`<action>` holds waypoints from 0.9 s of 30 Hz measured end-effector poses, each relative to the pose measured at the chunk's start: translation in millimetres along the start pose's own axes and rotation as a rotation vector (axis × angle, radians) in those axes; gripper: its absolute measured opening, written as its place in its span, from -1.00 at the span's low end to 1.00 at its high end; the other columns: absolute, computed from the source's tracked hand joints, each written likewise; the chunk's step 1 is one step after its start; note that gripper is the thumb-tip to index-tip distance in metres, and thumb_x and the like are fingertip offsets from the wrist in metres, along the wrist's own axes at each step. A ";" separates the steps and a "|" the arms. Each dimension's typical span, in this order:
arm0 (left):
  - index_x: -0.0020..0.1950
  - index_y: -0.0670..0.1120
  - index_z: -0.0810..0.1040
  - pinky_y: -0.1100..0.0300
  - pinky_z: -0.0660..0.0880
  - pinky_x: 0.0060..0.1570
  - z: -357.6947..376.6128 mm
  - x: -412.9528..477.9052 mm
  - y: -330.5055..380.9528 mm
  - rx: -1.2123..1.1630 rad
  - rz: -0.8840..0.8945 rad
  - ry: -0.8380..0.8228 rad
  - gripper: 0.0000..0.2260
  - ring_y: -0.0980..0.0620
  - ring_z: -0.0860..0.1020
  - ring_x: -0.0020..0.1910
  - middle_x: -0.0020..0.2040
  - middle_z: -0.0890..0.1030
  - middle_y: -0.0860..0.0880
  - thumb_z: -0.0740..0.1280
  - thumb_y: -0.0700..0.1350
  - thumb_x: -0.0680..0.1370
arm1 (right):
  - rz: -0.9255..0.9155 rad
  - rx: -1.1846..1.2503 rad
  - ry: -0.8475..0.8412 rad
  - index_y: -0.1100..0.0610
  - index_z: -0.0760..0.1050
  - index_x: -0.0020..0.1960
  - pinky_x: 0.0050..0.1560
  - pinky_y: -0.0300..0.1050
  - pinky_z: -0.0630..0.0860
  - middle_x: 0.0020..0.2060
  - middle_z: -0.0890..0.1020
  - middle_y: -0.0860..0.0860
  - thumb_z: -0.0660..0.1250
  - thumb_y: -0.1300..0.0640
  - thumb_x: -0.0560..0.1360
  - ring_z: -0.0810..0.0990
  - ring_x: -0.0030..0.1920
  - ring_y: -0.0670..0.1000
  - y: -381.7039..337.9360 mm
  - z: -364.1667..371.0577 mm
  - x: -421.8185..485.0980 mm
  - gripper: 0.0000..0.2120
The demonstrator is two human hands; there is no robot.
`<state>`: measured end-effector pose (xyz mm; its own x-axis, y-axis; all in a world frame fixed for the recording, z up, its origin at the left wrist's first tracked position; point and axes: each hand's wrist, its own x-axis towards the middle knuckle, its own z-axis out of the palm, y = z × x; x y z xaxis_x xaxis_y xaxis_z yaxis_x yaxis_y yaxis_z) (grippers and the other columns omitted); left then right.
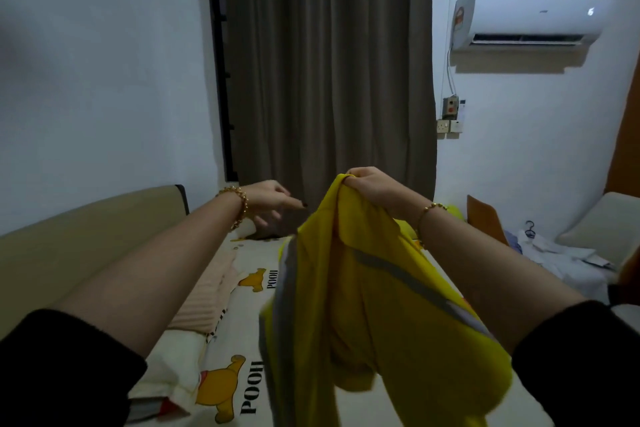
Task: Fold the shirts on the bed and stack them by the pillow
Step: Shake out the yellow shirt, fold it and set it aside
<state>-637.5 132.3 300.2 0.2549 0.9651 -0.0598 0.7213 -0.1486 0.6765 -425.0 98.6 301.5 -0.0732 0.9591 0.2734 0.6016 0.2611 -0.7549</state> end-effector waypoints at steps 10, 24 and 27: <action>0.14 -0.08 0.46 0.16 0.54 -0.12 71.6 16.2 17.7 -0.063 0.277 -0.010 -0.82 -0.02 0.55 -0.06 -0.03 0.55 -0.07 0.30 -0.16 0.55 | 0.000 -0.033 -0.002 0.08 0.52 0.08 0.01 0.01 0.54 -0.04 0.54 0.11 0.15 0.00 0.62 0.53 -0.08 0.06 -12.7 -15.9 -8.7 -0.77; -0.20 -0.18 0.54 0.21 0.31 -0.39 12.5 14.6 68.4 0.114 0.548 0.464 -0.76 0.07 0.39 -0.38 -0.38 0.43 -0.02 0.17 -0.13 0.58 | -0.188 -0.024 0.261 0.14 0.38 -0.05 -0.18 -0.07 0.48 -0.25 0.49 0.01 0.43 0.13 0.45 0.44 -0.25 -0.07 51.3 3.0 -17.7 -0.77; -0.08 -0.17 0.57 0.26 0.35 -0.37 7.2 14.2 72.0 0.184 0.547 0.432 -0.76 0.07 0.44 -0.33 -0.31 0.49 -0.02 0.17 -0.09 0.59 | -0.315 0.021 0.328 0.18 0.44 -0.17 -0.28 -0.12 0.41 -0.35 0.48 0.00 0.43 0.14 0.45 0.39 -0.34 -0.10 52.5 24.4 -20.8 -0.82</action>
<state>-577.3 133.8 342.8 0.3606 0.7357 0.5734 0.6699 -0.6320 0.3896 -411.3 95.1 241.6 0.0079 0.7483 0.6633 0.5735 0.5400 -0.6160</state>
